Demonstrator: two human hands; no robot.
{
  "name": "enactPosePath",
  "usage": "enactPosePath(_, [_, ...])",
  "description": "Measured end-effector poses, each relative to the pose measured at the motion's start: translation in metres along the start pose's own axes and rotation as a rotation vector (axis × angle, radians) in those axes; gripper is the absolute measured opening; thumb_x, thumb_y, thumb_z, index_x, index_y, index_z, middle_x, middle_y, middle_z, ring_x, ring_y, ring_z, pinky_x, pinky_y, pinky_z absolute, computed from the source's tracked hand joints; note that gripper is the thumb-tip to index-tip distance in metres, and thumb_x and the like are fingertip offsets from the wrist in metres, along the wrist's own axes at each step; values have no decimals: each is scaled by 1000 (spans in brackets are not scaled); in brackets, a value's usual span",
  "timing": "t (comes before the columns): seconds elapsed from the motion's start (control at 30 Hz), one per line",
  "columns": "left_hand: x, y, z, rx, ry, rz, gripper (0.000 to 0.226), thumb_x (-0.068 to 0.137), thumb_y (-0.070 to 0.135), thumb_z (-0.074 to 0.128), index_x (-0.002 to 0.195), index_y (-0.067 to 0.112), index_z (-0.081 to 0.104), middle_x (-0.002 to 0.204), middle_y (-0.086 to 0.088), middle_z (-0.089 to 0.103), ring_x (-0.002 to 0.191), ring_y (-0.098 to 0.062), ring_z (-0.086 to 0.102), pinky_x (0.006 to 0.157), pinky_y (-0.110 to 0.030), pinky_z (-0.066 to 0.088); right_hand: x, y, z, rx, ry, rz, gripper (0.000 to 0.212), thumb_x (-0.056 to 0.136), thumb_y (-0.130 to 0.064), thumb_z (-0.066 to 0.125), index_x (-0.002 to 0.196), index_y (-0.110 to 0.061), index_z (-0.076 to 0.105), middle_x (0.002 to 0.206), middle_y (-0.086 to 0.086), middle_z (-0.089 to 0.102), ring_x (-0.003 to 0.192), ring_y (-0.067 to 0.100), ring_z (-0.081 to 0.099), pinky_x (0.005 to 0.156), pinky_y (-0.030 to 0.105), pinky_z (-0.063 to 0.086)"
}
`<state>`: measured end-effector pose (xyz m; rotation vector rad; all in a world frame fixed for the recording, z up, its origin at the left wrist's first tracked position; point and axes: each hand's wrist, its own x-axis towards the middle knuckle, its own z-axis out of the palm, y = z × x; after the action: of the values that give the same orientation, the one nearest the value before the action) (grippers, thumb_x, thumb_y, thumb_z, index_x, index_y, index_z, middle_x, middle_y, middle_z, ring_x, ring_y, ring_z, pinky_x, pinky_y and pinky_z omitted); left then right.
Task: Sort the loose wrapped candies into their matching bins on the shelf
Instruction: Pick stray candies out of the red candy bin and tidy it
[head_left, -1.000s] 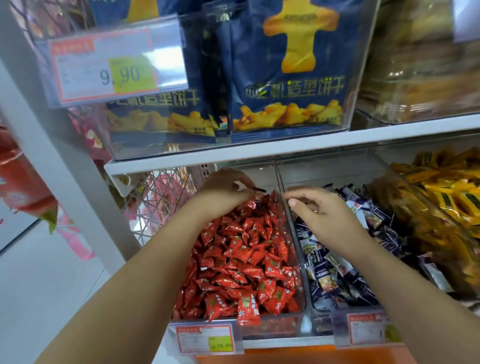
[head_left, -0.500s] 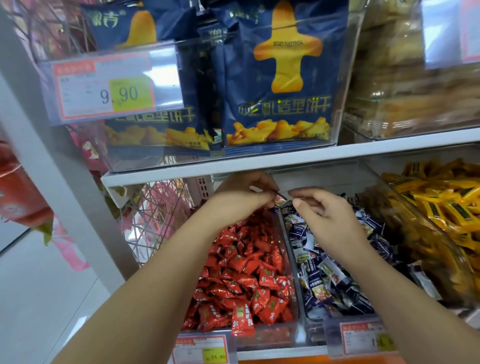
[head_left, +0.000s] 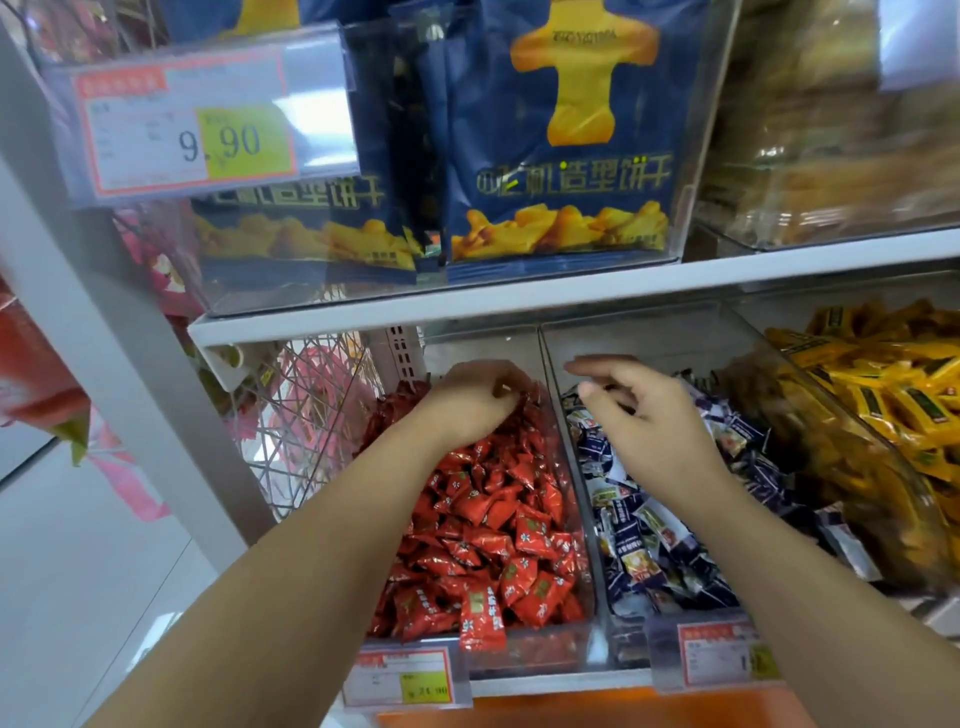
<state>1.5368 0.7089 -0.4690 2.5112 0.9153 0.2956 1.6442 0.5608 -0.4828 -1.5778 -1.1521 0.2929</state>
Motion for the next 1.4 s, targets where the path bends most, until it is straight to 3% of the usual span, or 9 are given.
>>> enactPosePath(0.1, [13,-2,9,190,-137,41,26,96,25,51,120,22,59,125,-4,59,111,-24,55,83,-26,39,1,2,5,-102,-181,4,25,95,-22,52,115,-27,65,111,-17,56,105,-4,48,79,-3,31])
enactPosePath(0.23, [25,-6,15,299,-358,-8,36,92,37,55,126,25,53,121,-3,58,96,-19,52,83,-32,40,4,5,5,-105,-222,43,24,95,-23,53,113,-29,67,110,-15,56,102,-3,49,79,0,31])
enactPosePath(0.37, [30,-15,14,335,-447,-89,37,87,43,61,123,36,57,135,5,50,122,-20,46,98,-30,35,6,9,5,-69,-233,47,22,93,-22,54,109,-30,68,105,-22,56,96,-17,48,76,-3,34])
enactPosePath(0.57, [17,-25,4,394,-571,-27,37,94,30,51,130,31,56,146,6,42,134,-18,38,113,-33,27,8,9,-1,-87,-285,57,22,93,-28,54,109,-37,66,106,-30,52,93,-24,44,74,-2,33])
enactPosePath(0.83, [-5,-39,0,321,-575,-20,34,95,34,48,126,29,60,142,7,48,132,-17,40,115,-41,25,4,9,-2,-88,-316,45,24,94,-28,53,113,-39,63,126,-17,53,109,-10,46,83,3,31])
enactPosePath(0.97, [-16,-33,-6,327,-555,-39,33,98,32,46,128,29,59,147,10,41,139,-15,28,116,-34,12,4,9,-4,-102,-342,36,26,95,-29,51,116,-39,61,126,-20,51,103,-20,43,80,0,31])
enactPosePath(1.1, [-24,-27,-13,340,-564,-35,33,99,28,43,128,27,59,148,11,40,141,-13,24,115,-32,10,4,9,-5,-85,-345,41,26,95,-28,51,116,-39,61,124,-21,50,107,-14,44,86,5,30])
enactPosePath(1.27, [-20,-17,-19,209,-521,-109,40,91,40,38,94,18,71,113,0,67,104,-19,60,103,-39,41,5,12,-3,-90,-340,18,27,94,-28,52,117,-37,62,122,-22,51,101,-24,41,83,1,32])
enactPosePath(1.4, [-6,-10,-18,168,-401,-110,24,98,29,40,96,26,64,112,9,56,99,-11,49,87,-26,35,6,13,-2,-80,-337,15,25,94,-27,52,112,-42,61,114,-28,50,97,-27,44,80,-2,35])
